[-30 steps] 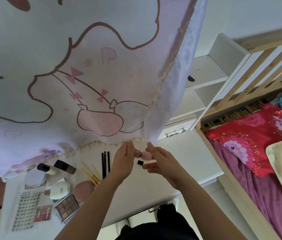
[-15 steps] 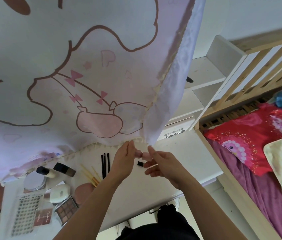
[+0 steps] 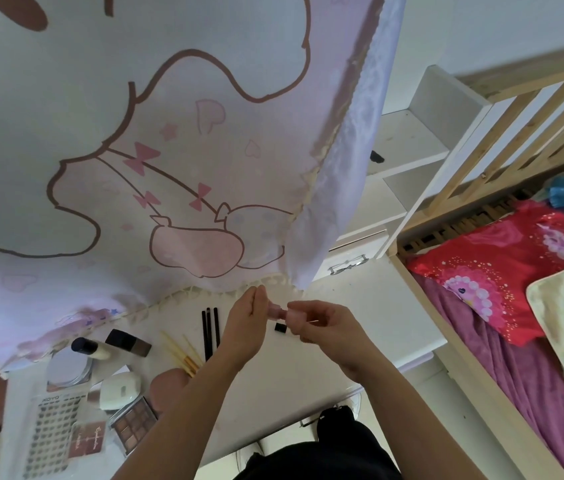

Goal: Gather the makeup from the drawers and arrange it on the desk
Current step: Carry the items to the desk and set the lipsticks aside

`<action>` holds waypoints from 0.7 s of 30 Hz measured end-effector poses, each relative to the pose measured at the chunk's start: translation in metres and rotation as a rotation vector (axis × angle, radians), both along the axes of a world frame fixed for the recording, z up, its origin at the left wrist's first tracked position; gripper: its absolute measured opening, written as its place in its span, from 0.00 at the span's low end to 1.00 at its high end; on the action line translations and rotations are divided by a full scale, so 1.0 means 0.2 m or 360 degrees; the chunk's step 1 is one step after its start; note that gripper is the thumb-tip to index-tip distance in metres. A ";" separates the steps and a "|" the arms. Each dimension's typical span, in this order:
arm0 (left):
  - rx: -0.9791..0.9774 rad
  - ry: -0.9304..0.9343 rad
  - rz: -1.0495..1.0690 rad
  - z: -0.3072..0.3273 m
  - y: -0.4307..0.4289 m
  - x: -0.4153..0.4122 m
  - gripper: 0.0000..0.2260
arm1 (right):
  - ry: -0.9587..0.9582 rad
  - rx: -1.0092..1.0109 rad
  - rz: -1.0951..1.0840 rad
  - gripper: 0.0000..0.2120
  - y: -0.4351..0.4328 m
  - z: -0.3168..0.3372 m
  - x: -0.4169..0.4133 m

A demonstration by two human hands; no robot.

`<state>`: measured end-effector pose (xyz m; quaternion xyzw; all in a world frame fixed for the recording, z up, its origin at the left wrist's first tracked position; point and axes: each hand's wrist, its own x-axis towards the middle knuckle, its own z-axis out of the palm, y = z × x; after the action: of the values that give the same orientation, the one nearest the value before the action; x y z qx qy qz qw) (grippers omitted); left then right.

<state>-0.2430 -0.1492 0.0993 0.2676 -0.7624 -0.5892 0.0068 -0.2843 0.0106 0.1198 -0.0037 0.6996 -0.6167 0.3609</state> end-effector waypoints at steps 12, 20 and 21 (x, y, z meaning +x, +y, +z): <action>0.0012 -0.0025 -0.0068 0.02 0.03 -0.01 0.17 | 0.0028 0.0048 0.0111 0.09 0.05 0.01 -0.06; 0.0199 -0.0061 0.0097 -0.03 -0.04 -0.03 0.17 | 0.0163 0.0092 -0.0094 0.15 0.22 0.00 -0.14; 0.0233 -0.0044 0.0120 -0.03 -0.05 -0.04 0.17 | 0.0147 0.0075 -0.0129 0.16 0.24 -0.01 -0.15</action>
<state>-0.2501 -0.1590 0.0932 0.3039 -0.7067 -0.6389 -0.0012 -0.3138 0.0576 0.1188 0.0047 0.7296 -0.6132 0.3028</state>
